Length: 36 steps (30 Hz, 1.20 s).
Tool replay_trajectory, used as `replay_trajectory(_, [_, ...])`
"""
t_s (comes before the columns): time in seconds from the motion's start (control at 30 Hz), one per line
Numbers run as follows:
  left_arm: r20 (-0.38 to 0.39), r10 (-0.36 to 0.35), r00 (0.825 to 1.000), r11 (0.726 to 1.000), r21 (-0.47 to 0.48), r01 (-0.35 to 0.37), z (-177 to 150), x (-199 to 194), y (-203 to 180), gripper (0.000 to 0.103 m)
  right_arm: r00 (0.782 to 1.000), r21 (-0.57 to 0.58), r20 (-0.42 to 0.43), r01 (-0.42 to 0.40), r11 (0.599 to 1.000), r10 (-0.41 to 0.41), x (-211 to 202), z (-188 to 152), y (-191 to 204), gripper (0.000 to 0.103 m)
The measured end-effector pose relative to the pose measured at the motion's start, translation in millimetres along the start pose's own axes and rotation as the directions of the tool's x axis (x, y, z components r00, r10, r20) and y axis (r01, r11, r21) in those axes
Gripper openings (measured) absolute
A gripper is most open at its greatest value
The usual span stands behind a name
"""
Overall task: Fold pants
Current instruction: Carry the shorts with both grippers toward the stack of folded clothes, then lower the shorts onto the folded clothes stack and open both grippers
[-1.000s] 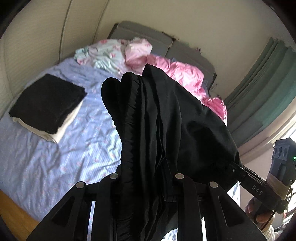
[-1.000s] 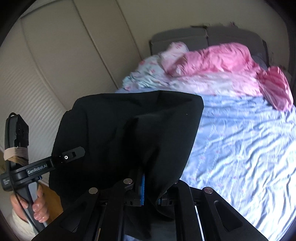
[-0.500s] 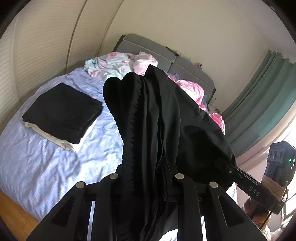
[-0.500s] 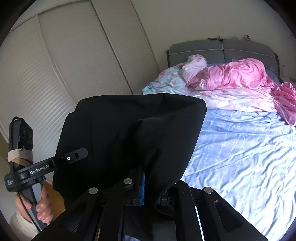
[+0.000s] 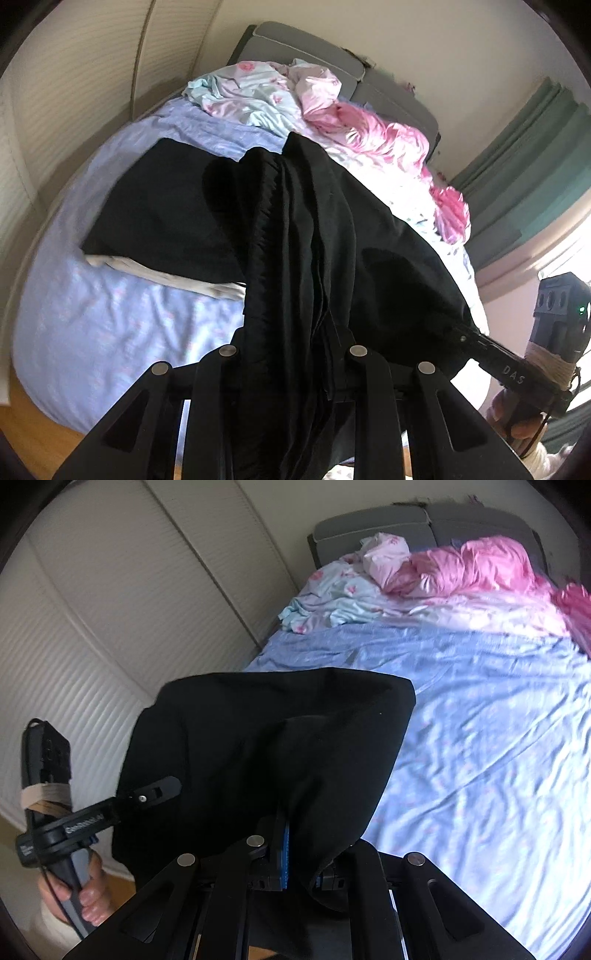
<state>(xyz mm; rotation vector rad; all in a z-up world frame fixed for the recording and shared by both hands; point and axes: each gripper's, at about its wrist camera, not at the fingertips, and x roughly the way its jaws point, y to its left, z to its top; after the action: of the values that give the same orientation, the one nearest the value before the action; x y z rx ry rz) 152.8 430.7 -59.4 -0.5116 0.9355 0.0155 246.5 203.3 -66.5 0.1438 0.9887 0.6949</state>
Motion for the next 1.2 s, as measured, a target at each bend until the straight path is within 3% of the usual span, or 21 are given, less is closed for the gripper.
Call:
replay_trajectory(0.17, [-0.032, 0.007, 0.999, 0.999, 0.036, -0.006, 28.2, 0.2, 46.3, 0.024, 1.000, 0.009, -0.019, 0.019, 1.000, -0.019, 34.9, 1.4, 34.9, 0.010])
replay_trajectory(0.43, [-0.040, 0.008, 0.999, 0.998, 0.065, -0.005, 94.7, 32.7, 100.3, 0.024, 0.998, -0.048, -0.009, 0.064, 0.997, -0.064, 100.5, 53.6, 65.7, 0.010])
replay_trajectory(0.63, [-0.084, -0.005, 0.996, 0.998, 0.069, 0.010, 153.1, 80.0, 142.1, 0.025, 0.996, -0.053, -0.033, 0.086, 0.995, -0.088, 165.7, 101.0, 67.8, 0.010])
replay_trajectory(0.73, [-0.117, 0.022, 0.993, 0.995, 0.104, -0.010, 177.4, 112.1, 157.0, 0.025, 0.994, -0.048, -0.047, 0.098, 0.994, -0.100, 190.9, 114.9, 65.8, 0.010])
replay_trajectory(0.97, [-0.166, 0.047, 0.985, 0.993, 0.112, -0.029, 199.6, 165.5, 184.5, 0.026, 0.981, -0.067, -0.111, 0.150, 0.986, -0.157, 254.8, 143.7, 55.0, 0.010])
replay_trajectory(1.07, [-0.208, 0.091, 0.974, 0.992, 0.106, -0.070, 203.1, 191.9, 197.1, 0.028, 0.971, -0.062, -0.155, 0.173, 0.983, -0.180, 278.1, 146.8, 46.8, 0.011])
replay_trajectory(1.2, [-0.243, 0.227, 0.943, 0.970, 0.145, -0.196, 200.6, 214.2, 209.0, 0.036, 0.946, -0.044, -0.215, 0.237, 0.971, -0.241, 291.0, 138.7, 39.1, 0.030])
